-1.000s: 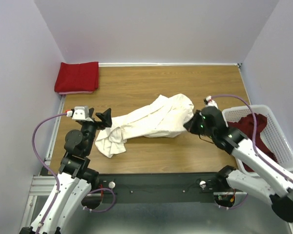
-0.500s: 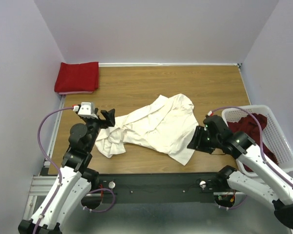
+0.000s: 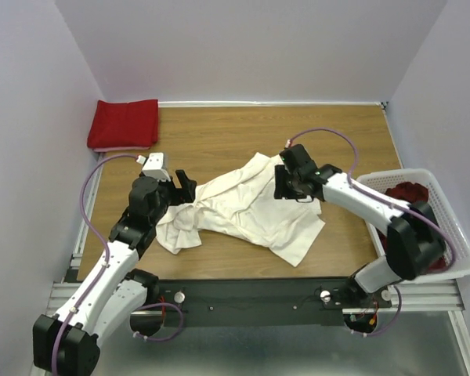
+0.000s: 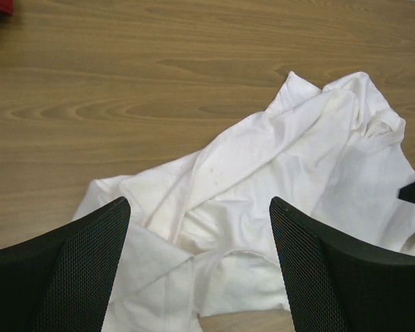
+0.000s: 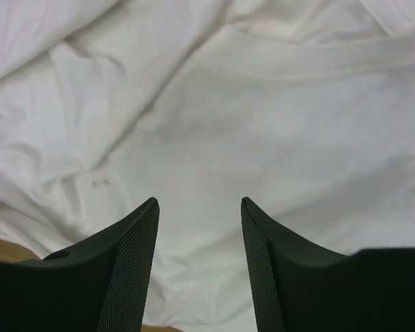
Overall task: Fold and stack the t-shirts
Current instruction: Flatten the tshirt out
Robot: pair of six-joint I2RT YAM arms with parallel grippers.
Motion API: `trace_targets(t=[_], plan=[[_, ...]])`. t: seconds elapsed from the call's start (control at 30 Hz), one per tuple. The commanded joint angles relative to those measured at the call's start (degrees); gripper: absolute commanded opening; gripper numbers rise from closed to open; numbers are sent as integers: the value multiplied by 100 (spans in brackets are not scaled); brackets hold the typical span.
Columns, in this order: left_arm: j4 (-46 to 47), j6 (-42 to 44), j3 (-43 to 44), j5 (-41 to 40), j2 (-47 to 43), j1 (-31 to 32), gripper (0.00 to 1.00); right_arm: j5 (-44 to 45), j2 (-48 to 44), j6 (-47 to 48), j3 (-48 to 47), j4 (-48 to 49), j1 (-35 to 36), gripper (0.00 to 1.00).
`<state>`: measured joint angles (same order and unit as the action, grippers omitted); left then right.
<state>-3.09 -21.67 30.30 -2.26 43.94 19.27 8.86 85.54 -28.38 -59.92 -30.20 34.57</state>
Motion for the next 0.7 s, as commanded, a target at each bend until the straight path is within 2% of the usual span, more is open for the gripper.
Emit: trace_targets(t=[0.0,0.07,0.17,0.33,0.53,0.67], plan=[[-428,-855,-33,-195,79,42,89,-1244,1007,342,-607,1050,-64,57],[-551,-1075,-138,-379,158,33,89,-1622,1455,342,-836,1243,-55,57],[-596,-1374,-244,-652,263,42,89,-1686,2289,333,-1232,1428,-64,57],[-420,-1603,-359,-846,535,16,86,-1800,3028,184,-1601,1613,-327,57],[-481,-1524,54,-820,1511,-20,83,-1352,3364,-395,-1514,1929,-1328,55],[-762,-1472,353,-548,1854,-19,82,-1388,3478,-221,-1593,1991,-1629,55]])
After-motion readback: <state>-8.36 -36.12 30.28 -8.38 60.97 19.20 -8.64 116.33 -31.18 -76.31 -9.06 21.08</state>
